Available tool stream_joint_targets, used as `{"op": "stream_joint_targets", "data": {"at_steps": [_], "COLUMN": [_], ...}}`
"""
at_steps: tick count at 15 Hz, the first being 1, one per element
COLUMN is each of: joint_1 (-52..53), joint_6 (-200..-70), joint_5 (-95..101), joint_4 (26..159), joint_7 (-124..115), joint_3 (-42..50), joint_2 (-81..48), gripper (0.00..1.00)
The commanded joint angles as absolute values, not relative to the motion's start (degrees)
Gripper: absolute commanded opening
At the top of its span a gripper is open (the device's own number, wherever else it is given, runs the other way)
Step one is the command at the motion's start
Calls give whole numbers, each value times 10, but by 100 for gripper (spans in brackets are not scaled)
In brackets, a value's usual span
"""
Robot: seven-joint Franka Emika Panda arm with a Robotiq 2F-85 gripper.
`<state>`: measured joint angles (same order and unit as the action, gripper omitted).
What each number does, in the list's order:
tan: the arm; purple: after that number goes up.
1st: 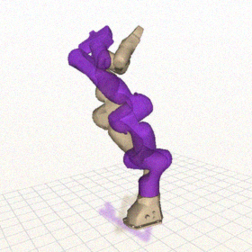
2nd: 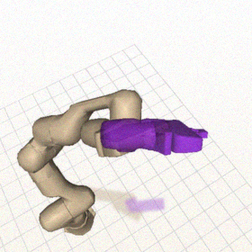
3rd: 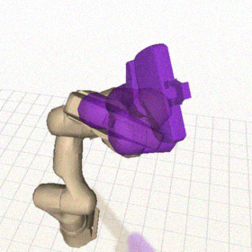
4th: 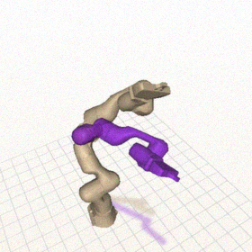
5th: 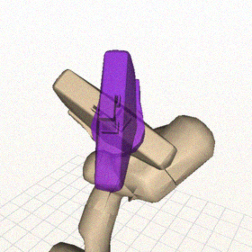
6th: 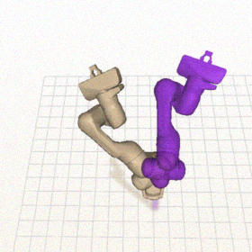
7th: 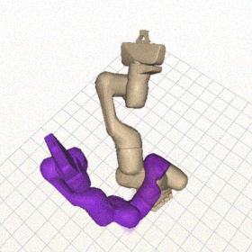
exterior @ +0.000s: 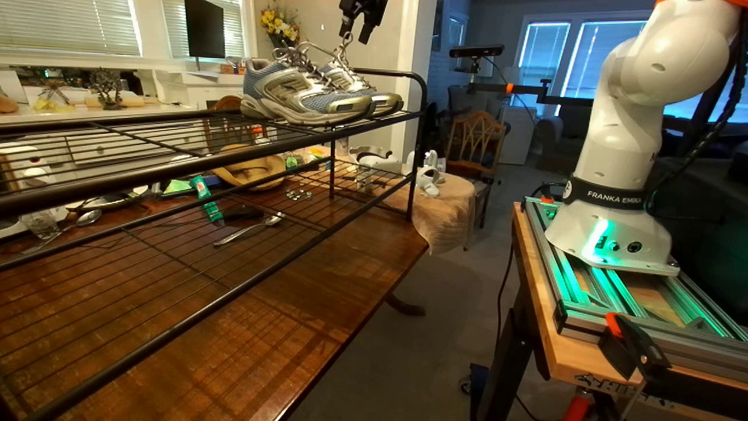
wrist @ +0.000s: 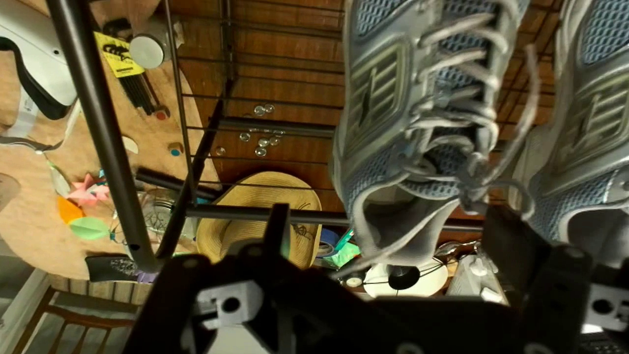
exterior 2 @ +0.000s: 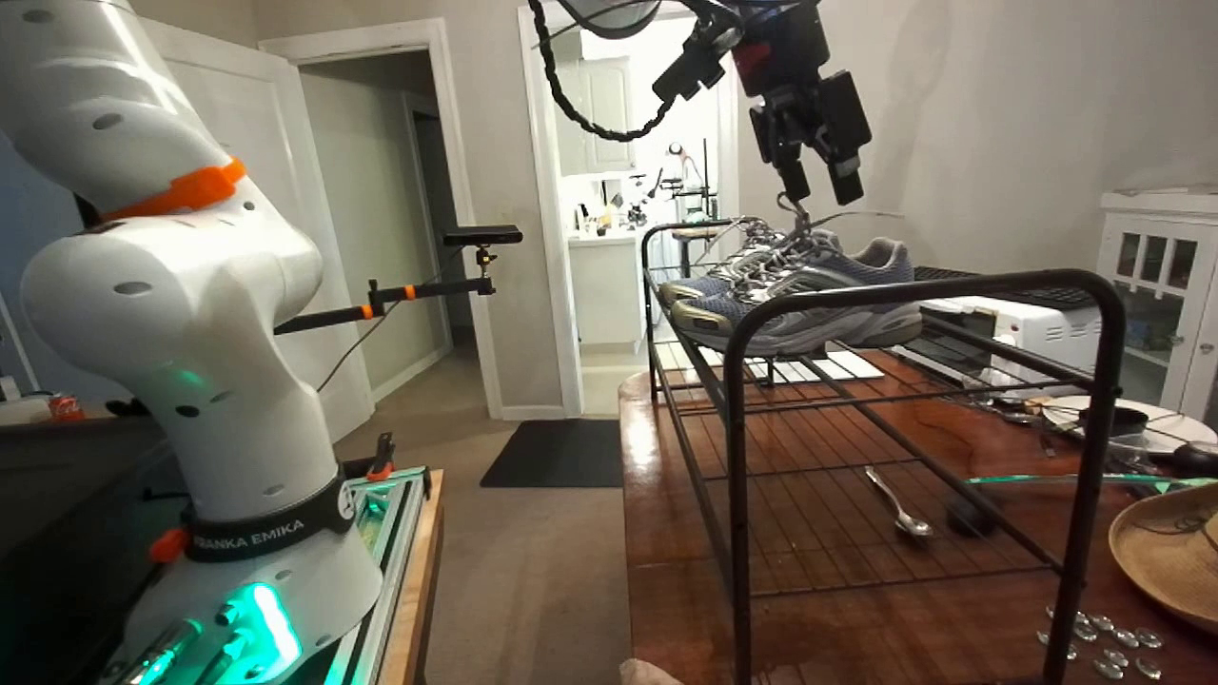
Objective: Place the right sneaker upright.
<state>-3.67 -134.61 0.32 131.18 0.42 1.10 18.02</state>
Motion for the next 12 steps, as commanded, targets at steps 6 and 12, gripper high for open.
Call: {"op": "stream_joint_targets", "data": {"at_steps": [6,12], "joint_1": [-13,-8], "joint_6": [-1256,-1241], "joint_5": [12,9], "joint_4": [1297,1293], "joint_7": [-43,-58], "joint_3": [-28,-39], "joint_2": [248,259], "gripper": [100,100]}}
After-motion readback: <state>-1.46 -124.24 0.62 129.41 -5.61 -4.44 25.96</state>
